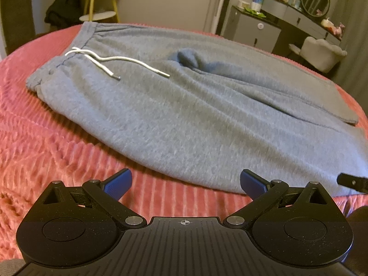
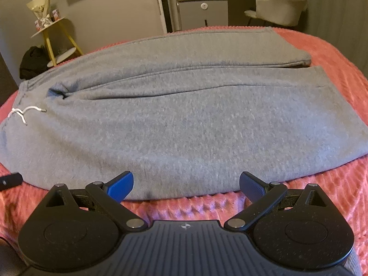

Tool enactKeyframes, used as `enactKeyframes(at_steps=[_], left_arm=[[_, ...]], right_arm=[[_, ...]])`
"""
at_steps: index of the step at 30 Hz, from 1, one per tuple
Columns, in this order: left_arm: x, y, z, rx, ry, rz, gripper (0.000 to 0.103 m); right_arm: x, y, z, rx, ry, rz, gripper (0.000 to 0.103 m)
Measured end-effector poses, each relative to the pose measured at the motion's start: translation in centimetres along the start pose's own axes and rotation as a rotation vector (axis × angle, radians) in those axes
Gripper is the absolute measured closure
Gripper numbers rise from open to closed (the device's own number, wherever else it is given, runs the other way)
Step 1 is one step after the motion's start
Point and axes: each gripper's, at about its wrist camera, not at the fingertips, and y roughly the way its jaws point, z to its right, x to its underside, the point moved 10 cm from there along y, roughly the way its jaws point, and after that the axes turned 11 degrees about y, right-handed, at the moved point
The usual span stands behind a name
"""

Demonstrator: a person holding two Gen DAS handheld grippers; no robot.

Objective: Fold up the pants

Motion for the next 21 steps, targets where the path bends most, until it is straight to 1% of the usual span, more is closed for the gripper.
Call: enactKeyframes(at_steps=[2, 3, 6, 7, 9, 11, 12, 15, 16, 18, 19, 20, 21], left_arm=[[-1.1, 0.0, -0.3, -0.016, -0.024, 0.009, 0.000], [-1.7, 0.1, -0.5, -0.029, -0.031, 0.008, 0.000], [-5.1, 1.0, -1.0, -0.081, -0.063, 0.021, 0.000], [-6.3, 1.4, -1.2, -0.095, -0.069, 0.036, 0.000], [-9.2, 2.6, -1.5, -0.121, -0.090, 0.071, 0.000], [-11.8, 4.6, -2.2, -0.140, -0.126, 0.104, 0.000], [-12.6, 5.6, -2.7, -0.159, -0.140, 0.112, 0.000], [-13.7, 9.0, -4.6, -0.217, -0.180, 0.118, 0.000], [-13.5, 9.9, -5.5, -0.237, -0.193, 0.118, 0.000], [-12.8, 10.7, -7.8, -0.306, -0.224, 0.151, 0.000], [-12.6, 10.9, -8.8, -0.339, -0.241, 0.171, 0.000], [-12.5, 11.0, -10.0, -0.371, -0.268, 0.195, 0.000], [-12.4, 11.1, -10.9, -0.385, -0.291, 0.212, 0.000]], right_arm=[[-1.4, 0.3, 0.2, -0.017, 0.013, 0.015, 0.004], [-2.3, 0.7, 0.5, -0.005, 0.014, 0.033, 0.004], [-5.2, 3.0, 2.3, 0.086, 0.024, 0.058, 0.004], [-6.1, 4.2, 3.0, 0.110, 0.038, 0.046, 0.004], [-7.2, 6.7, 4.3, 0.140, 0.071, -0.007, 0.004], [-7.8, 9.0, 5.4, 0.152, 0.099, -0.048, 0.004], [-8.0, 9.7, 5.7, 0.159, 0.110, -0.054, 0.004], [-8.3, 10.8, 6.3, 0.151, 0.148, -0.048, 0.004], [-8.2, 11.0, 6.4, 0.148, 0.153, -0.047, 0.004], [-8.1, 11.1, 6.3, 0.146, 0.149, -0.063, 0.004], [-8.3, 11.2, 6.2, 0.149, 0.122, -0.096, 0.004], [-8.8, 11.6, 6.1, 0.157, 0.098, -0.156, 0.004], [-10.0, 11.9, 6.0, 0.161, 0.112, -0.206, 0.004]])
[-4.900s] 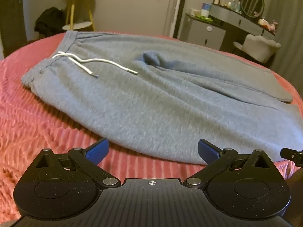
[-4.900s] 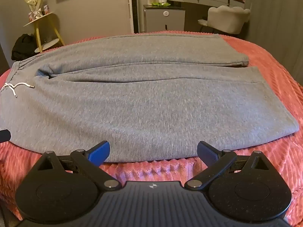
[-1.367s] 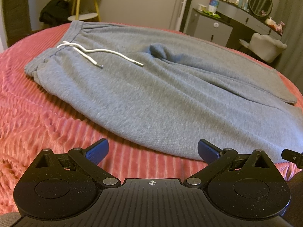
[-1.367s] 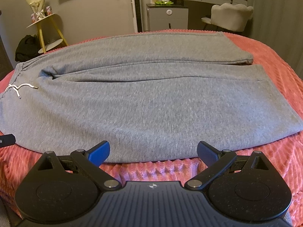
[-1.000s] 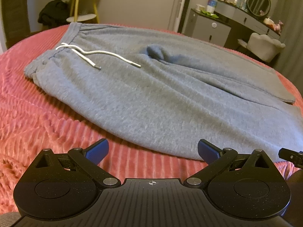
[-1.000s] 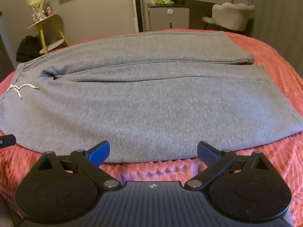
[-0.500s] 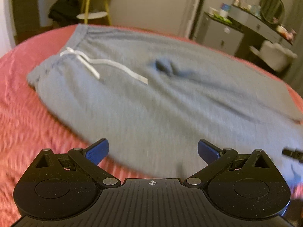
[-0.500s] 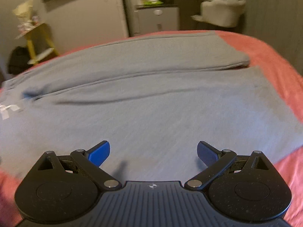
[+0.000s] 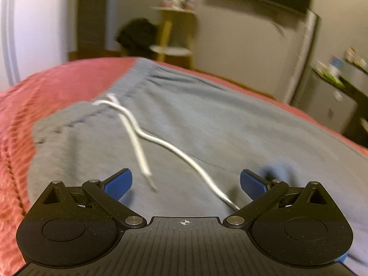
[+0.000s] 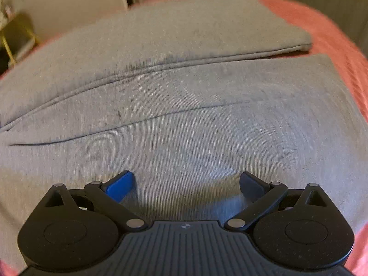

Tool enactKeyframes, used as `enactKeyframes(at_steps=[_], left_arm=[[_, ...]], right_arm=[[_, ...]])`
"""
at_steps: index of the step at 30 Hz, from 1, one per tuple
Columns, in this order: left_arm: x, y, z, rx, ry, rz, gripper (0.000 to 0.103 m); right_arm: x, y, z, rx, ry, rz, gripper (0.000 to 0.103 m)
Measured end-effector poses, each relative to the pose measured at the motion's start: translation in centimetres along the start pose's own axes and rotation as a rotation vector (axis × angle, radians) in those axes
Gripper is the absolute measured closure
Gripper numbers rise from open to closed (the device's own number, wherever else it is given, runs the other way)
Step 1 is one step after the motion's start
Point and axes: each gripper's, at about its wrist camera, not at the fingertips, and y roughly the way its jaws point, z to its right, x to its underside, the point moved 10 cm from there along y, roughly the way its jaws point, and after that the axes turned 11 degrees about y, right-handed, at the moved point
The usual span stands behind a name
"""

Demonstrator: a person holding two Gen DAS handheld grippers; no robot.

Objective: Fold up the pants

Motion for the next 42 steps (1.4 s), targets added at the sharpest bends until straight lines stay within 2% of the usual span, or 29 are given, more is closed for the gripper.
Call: enactKeyframes(at_steps=[1, 3, 4, 7, 10, 12, 14, 16, 17, 18, 20, 23, 24, 28, 29, 32, 33, 34, 36, 38, 40, 42], left_arm=[[-0.1, 0.5, -0.8, 0.000, -0.032, 0.016, 0.000], [0.0, 1.3, -1.6, 0.013, -0.067, 0.025, 0.000], [0.2, 1.6, -1.9, 0.022, -0.082, 0.022, 0.000], [0.8, 2.8, -2.8, 0.057, -0.125, 0.018, 0.000], [1.0, 3.5, -3.2, 0.061, -0.138, 0.058, 0.000], [1.2, 4.4, -3.3, 0.036, -0.127, 0.088, 0.000], [1.2, 5.0, -2.7, 0.012, -0.089, 0.104, 0.000], [1.3, 5.3, -2.1, -0.027, -0.046, 0.103, 0.000], [1.3, 5.5, -2.0, -0.039, -0.033, 0.107, 0.000], [1.2, 5.8, -2.0, -0.047, -0.030, 0.106, 0.000], [0.9, 6.1, -2.2, -0.044, -0.045, 0.108, 0.000], [0.5, 6.5, -2.7, -0.008, -0.083, 0.112, 0.000], [0.5, 6.4, -2.9, 0.005, -0.095, 0.114, 0.000], [0.2, 5.9, -3.6, 0.084, -0.138, 0.112, 0.000], [0.0, 5.5, -4.0, 0.124, -0.170, 0.114, 0.000], [-0.6, 3.3, -5.6, 0.261, -0.366, 0.121, 0.000], [-0.9, 2.5, -5.8, 0.299, -0.397, 0.110, 0.003], [-1.3, 1.8, -5.7, 0.320, -0.387, 0.105, 0.011], [-2.6, -0.2, -4.9, 0.354, -0.304, 0.129, 0.017], [-4.0, -1.7, -3.7, 0.420, -0.262, 0.139, 0.017], [-4.9, -1.6, -2.7, 0.506, -0.307, 0.107, 0.017], [-5.8, 0.2, -1.2, 0.596, -0.357, 0.017, 0.018]], right_arm=[[-1.9, -0.2, -0.3, -0.025, 0.043, -0.001, 0.004], [-7.0, -0.6, -1.5, -0.111, 0.128, 0.051, 0.004], [-10.6, -0.3, -2.2, -0.132, 0.175, 0.089, 0.004], [-19.5, 2.3, -3.9, -0.150, 0.292, 0.159, 0.005], [-26.8, 6.5, -4.5, -0.109, 0.445, 0.159, 0.018], [-29.7, 9.2, -4.6, -0.073, 0.528, 0.133, 0.029], [-31.1, 11.6, -4.7, -0.029, 0.589, 0.101, 0.030], [-31.6, 13.0, -4.2, 0.060, 0.601, 0.095, 0.032], [-31.7, 13.1, -4.2, 0.094, 0.596, 0.104, 0.040], [-32.0, 13.2, -3.8, 0.130, 0.586, 0.115, 0.057], [-32.0, 13.1, -3.2, 0.205, 0.565, 0.129, 0.072], [-31.6, 12.6, -2.7, 0.221, 0.531, 0.145, 0.095], [-31.6, 11.9, -2.9, 0.209, 0.529, 0.170, 0.097], [-30.2, 6.6, -3.1, 0.147, 0.527, 0.300, 0.098], [-29.1, 4.6, -2.8, 0.121, 0.520, 0.334, 0.098], [-25.3, 0.3, -1.5, 0.036, 0.507, 0.414, 0.098], [-23.4, -1.1, -0.7, 0.015, 0.498, 0.434, 0.098], [-21.0, -2.3, 0.2, -0.005, 0.495, 0.441, 0.098], [-16.2, -4.0, 2.2, -0.047, 0.501, 0.440, 0.098], [-12.2, -4.2, 4.2, -0.069, 0.525, 0.425, 0.098], [-8.5, -3.0, 6.1, -0.085, 0.552, 0.361, 0.098], [-6.4, -1.3, 7.3, -0.114, 0.574, 0.281, 0.097]])
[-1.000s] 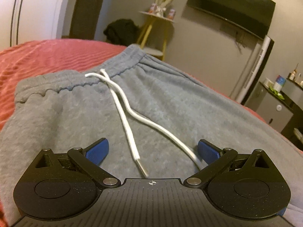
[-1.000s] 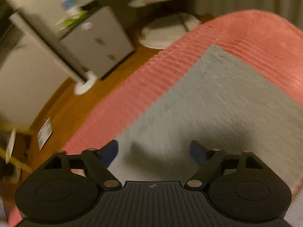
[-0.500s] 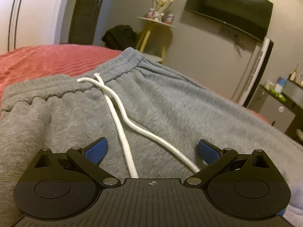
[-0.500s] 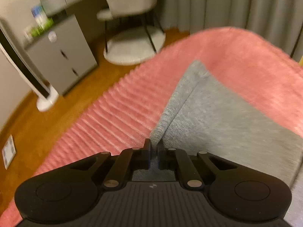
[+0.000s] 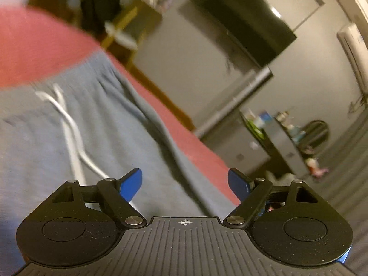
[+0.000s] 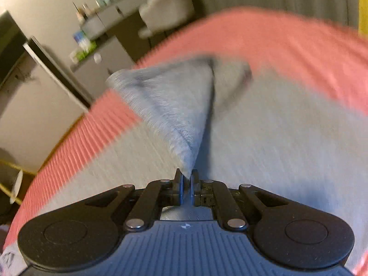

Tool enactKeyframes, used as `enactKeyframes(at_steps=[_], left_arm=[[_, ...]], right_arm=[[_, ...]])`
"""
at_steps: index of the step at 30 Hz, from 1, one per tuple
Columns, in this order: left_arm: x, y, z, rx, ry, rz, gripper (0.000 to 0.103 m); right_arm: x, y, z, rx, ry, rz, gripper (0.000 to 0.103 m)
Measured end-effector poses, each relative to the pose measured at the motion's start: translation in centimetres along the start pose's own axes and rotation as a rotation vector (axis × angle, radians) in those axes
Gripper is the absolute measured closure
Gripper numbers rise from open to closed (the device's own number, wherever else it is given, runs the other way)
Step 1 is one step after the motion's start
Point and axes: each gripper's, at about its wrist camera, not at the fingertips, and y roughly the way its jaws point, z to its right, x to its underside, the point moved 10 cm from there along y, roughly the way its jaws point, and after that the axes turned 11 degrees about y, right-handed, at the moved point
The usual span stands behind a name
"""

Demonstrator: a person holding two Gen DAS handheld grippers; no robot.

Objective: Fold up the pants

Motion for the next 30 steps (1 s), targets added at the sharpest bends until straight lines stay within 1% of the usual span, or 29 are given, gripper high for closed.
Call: enactKeyframes(at_steps=[1, 2, 3, 4, 5, 7, 8, 9, 10, 11, 12, 13, 14, 15, 16, 17, 18, 19, 20, 21, 23, 25, 28, 29, 30], left_arm=[[-0.3, 1.6, 0.0, 0.004, -0.018, -0.050, 0.020], [-0.5, 3.0, -0.2, -0.006, -0.022, -0.087, 0.021], [-0.9, 4.8, -0.5, -0.025, -0.027, -0.124, 0.023], [-1.3, 6.8, -0.6, -0.040, -0.022, -0.153, 0.024], [-1.5, 8.4, -1.0, -0.065, -0.027, -0.180, 0.025], [-2.0, 11.7, -1.9, -0.111, -0.031, -0.232, 0.027], [-2.1, 13.0, -2.4, -0.127, -0.027, -0.249, 0.027], [-2.2, 14.3, -2.8, -0.151, -0.014, -0.263, 0.027], [-2.2, 15.4, -3.2, -0.179, -0.002, -0.280, 0.027], [-2.2, 16.7, -3.6, -0.200, 0.011, -0.299, 0.027], [-2.3, 17.7, -3.7, -0.200, 0.022, -0.310, 0.027], [-2.4, 18.6, -3.8, -0.203, 0.031, -0.312, 0.027], [-2.5, 19.1, -3.8, -0.205, 0.036, -0.307, 0.027], [-2.9, 19.7, -3.7, -0.202, 0.036, -0.296, 0.028], [-3.3, 20.3, -3.7, -0.195, 0.032, -0.286, 0.036], [-3.5, 20.4, -3.4, -0.194, 0.029, -0.285, 0.045], [-3.6, 20.8, -3.7, -0.202, 0.024, -0.295, 0.076], [-3.2, 20.8, -3.6, -0.193, 0.010, -0.315, 0.093], [-3.2, 20.7, -3.4, -0.175, -0.021, -0.320, 0.094], [-3.5, 20.2, -3.5, -0.151, -0.048, -0.303, 0.095], [-4.3, 17.8, -2.6, -0.085, -0.076, -0.243, 0.095], [-5.3, 14.8, -1.5, -0.021, -0.071, -0.188, 0.095], [-5.7, 7.6, 0.9, 0.073, -0.016, -0.112, 0.095], [-5.2, 4.6, 1.4, 0.096, -0.007, -0.092, 0.095], [-4.6, 1.9, 1.5, 0.105, -0.010, -0.079, 0.095]], right_arm=[[0.3, 0.2, 0.6, -0.012, 0.007, -0.032, 0.096], [0.3, 0.3, 0.8, -0.025, 0.005, -0.037, 0.095], [-0.3, 0.1, 0.8, -0.035, -0.007, -0.024, 0.090], [-0.8, 0.0, 0.7, -0.039, -0.026, -0.011, 0.089], [-1.4, 0.1, 0.4, -0.027, -0.057, 0.004, 0.081], [-1.9, 0.5, -0.3, -0.002, -0.135, 0.027, 0.072], [-1.9, 0.7, -1.0, 0.016, -0.203, 0.044, 0.066], [-1.6, 0.6, -2.0, 0.052, -0.332, 0.084, 0.058], [-1.2, 0.4, -3.0, 0.070, -0.450, 0.125, 0.051], [-0.6, 0.1, -4.0, 0.082, -0.559, 0.169, 0.031], [0.1, 0.2, -5.2, 0.096, -0.687, 0.225, 0.023], [0.5, 0.4, -5.8, 0.114, -0.774, 0.263, 0.023], [1.1, 1.0, -6.4, 0.124, -0.858, 0.278, 0.023], [1.5, 2.0, -6.9, 0.150, -0.917, 0.278, 0.030], [1.7, 3.5, -6.9, 0.166, -0.938, 0.238, 0.039], [1.8, 4.8, -6.9, 0.166, -0.926, 0.190, 0.058], [1.6, 5.7, -7.1, 0.141, -0.884, 0.169, 0.071], [0.7, 6.0, -7.4, 0.123, -0.834, 0.171, 0.084], [-0.1, 6.2, -7.7, 0.120, -0.786, 0.164, 0.098], [-0.9, 6.0, -7.7, 0.110, -0.727, 0.153, 0.098], [-2.9, 5.1, -7.3, 0.038, -0.531, 0.123, 0.098], [-5.3, 2.2, -6.2, -0.032, -0.362, 0.145, 0.099], [-9.0, -3.2, -2.1, -0.112, -0.141, 0.195, 0.099], [-9.9, -4.6, -0.8, -0.129, -0.079, 0.198, 0.099], [-10.6, -6.3, 1.5, -0.168, -0.011, 0.189, 0.099]])
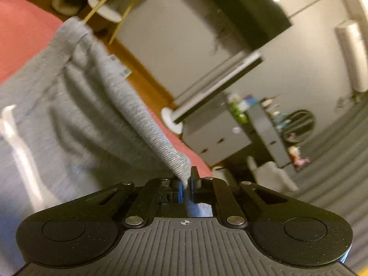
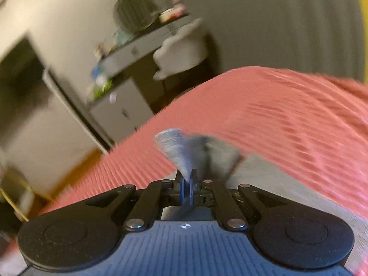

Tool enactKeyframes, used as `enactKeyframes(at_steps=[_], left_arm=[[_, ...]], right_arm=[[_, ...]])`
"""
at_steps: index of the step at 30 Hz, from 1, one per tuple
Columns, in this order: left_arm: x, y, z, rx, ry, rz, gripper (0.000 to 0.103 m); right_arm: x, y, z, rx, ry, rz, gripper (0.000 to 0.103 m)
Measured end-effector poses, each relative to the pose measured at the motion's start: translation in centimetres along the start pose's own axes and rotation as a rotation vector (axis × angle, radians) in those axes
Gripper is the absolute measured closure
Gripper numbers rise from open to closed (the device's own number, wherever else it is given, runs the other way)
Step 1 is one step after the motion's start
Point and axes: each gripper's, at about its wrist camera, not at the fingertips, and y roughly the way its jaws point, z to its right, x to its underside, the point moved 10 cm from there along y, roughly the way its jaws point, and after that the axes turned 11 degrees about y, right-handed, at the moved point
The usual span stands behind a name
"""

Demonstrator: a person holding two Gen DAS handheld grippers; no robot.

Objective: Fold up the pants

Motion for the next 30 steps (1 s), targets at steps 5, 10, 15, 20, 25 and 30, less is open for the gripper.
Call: enactKeyframes(at_steps=[5, 10, 15, 20, 25, 30], left_arm=[[7.9, -8.3, -1.9, -0.047, -0.060, -0.035, 0.095], [14.6, -8.3, -7.1, -0.225, -0.130, -0.134, 0.091], [14.3, -7.5, -7.7, -0.204, -0.198, -0.104, 0.052], [14.8, -7.5, -8.9, -0.211, -0.218, -0.120, 0.080], [14.5, -8.4, -8.3, -0.169, -0.261, -0.069, 0.095], [14.1, -12.2, -6.1, -0.154, -0.233, -0.007, 0.095]], right_arm=[[-1.1, -6.5, 8.1, 0.038, 0.067, 0.064, 0.099], [3.5, -4.2, 15.1, 0.152, 0.133, -0.080, 0.099], [6.4, -3.3, 16.7, 0.146, 0.191, -0.142, 0.088], [7.0, -2.7, 15.7, 0.046, 0.314, -0.192, 0.074], [5.6, -2.7, 14.8, 0.070, 0.265, -0.167, 0.098], [3.4, -6.3, 13.3, 0.060, 0.102, -0.019, 0.099]])
